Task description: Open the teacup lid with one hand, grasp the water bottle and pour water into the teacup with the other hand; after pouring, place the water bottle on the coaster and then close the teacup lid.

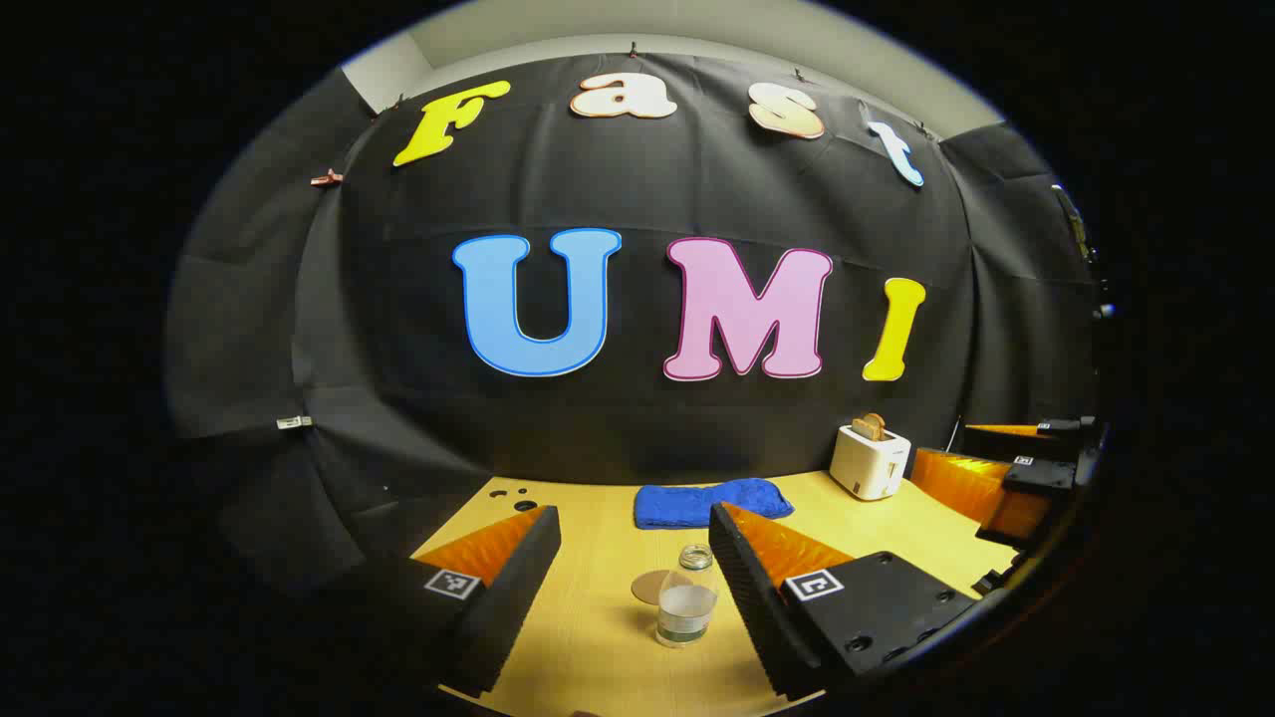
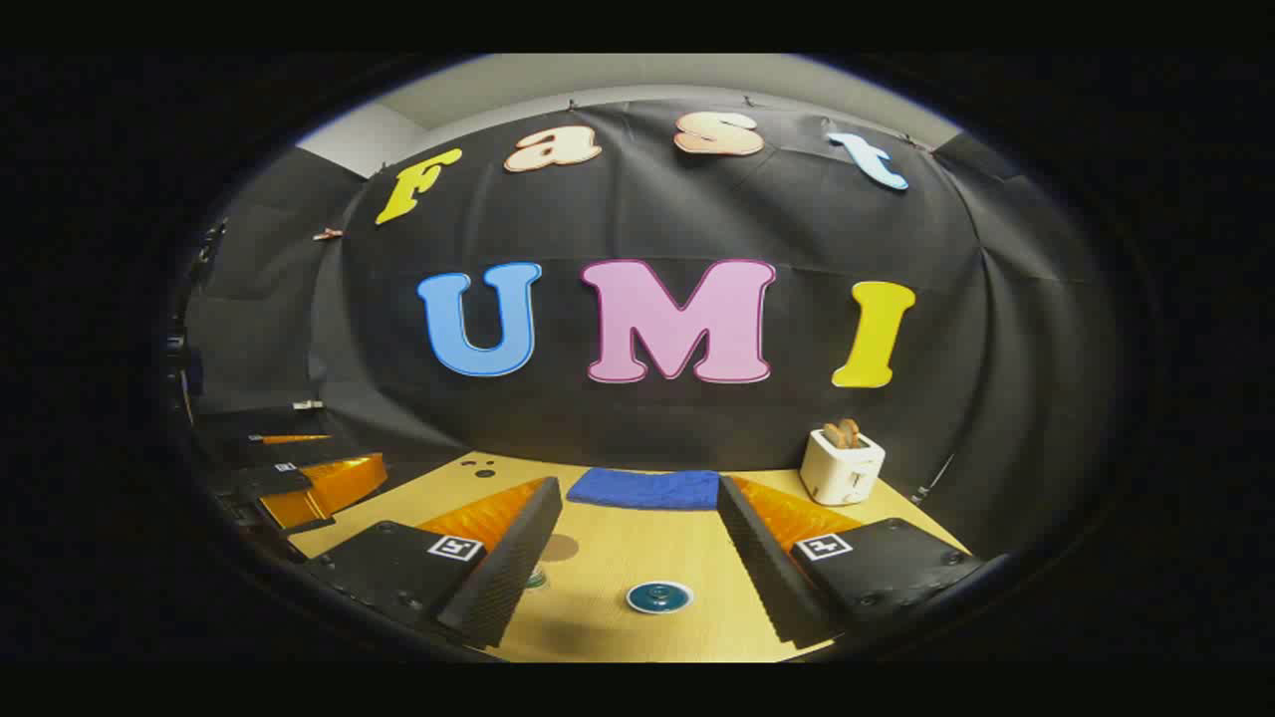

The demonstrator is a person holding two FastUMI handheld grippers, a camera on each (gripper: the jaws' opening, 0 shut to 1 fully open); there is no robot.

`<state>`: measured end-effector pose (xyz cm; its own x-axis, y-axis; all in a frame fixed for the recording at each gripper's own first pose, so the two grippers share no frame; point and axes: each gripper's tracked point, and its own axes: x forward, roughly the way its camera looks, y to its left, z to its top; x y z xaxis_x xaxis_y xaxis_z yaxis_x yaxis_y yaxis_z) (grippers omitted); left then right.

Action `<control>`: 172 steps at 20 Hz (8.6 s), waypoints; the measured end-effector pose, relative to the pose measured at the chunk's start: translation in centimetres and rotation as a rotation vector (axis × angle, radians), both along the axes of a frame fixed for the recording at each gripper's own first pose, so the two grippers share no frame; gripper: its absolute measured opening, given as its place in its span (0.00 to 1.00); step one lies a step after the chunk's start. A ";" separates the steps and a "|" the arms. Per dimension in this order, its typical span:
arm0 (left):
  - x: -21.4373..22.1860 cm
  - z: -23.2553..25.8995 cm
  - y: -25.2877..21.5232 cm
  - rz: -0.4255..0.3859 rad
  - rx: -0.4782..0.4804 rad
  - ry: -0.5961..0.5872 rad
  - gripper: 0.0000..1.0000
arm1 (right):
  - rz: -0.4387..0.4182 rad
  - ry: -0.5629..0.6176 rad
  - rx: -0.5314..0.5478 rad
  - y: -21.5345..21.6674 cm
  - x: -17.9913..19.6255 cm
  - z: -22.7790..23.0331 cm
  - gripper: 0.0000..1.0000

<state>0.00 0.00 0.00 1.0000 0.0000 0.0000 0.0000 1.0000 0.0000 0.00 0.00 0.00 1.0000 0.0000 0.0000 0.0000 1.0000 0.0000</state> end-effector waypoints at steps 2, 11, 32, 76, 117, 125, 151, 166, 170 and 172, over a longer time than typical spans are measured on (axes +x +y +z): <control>-0.1 -0.5 -0.3 -0.009 -0.002 0.017 0.96 | 0.012 0.014 -0.002 0.4 0.2 -0.5 0.98; 0.2 -1.7 -0.7 -0.012 0.020 0.039 0.95 | 0.007 0.085 0.004 -1.0 0.9 -3.6 0.98; 3.4 -14.6 -1.8 0.036 -0.017 0.168 0.95 | 0.031 0.217 -0.045 -4.0 8.8 -21.3 0.98; 12.4 -23.1 -5.6 -0.101 -0.062 0.194 0.96 | -0.002 0.272 0.034 -6.2 10.9 -22.4 0.28; 19.7 -25.3 -10.6 -0.354 1.649 0.116 0.78 | -0.105 0.293 0.035 -17.0 5.5 -24.9 0.28; 21.6 -25.3 -11.6 -0.395 1.822 0.102 0.78 | -0.094 0.304 0.041 -16.4 4.9 -25.1 0.23; 23.3 -23.5 -12.2 -0.547 2.221 0.055 0.78 | -0.066 0.291 0.076 -14.9 4.1 -24.6 0.28; 21.7 -22.5 -12.2 -0.549 2.409 -0.042 0.78 | -0.095 0.276 0.123 -16.3 2.0 -23.5 0.22; 21.9 -21.9 -12.1 -0.533 2.441 -0.056 0.78 | -0.090 0.269 0.133 -16.3 1.3 -23.0 0.32; 22.1 -21.8 -12.0 -0.526 2.453 -0.046 0.78 | -0.088 0.260 0.139 -16.2 1.2 -22.5 0.28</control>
<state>22.13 -12.01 -21.77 0.9199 -0.1565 -0.3595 0.0914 -0.8060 0.5848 1.16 -16.22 -22.53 0.9627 -0.0683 -0.2619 0.1040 0.9867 0.1252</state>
